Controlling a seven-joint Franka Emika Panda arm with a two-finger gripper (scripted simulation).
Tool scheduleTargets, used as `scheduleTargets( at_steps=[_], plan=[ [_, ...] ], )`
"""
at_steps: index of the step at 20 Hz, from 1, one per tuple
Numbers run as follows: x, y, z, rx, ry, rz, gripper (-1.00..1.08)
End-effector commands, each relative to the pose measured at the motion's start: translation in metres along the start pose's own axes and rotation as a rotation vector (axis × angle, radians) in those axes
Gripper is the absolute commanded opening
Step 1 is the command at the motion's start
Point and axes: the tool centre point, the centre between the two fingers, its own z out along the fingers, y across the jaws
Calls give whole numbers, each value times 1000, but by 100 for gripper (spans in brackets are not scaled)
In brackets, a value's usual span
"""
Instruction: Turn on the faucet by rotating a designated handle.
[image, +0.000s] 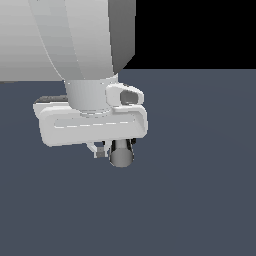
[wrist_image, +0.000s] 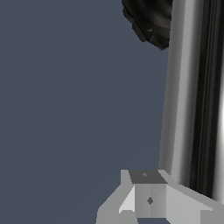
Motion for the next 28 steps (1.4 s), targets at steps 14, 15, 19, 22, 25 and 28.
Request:
scheduleTargets(
  at_steps=[14,15,19,22,25,28],
  plan=[
    [7,-3,20,2,1,-9,-100],
    [8,2,20,2,1,-9,-100],
    [9,21,20,2,1,-9,-100],
    [11,35,20,2,1,-9,-100],
    [12,49,20,2,1,-9,-100],
    [13,64,20,2,1,-9,-100]
  ],
)
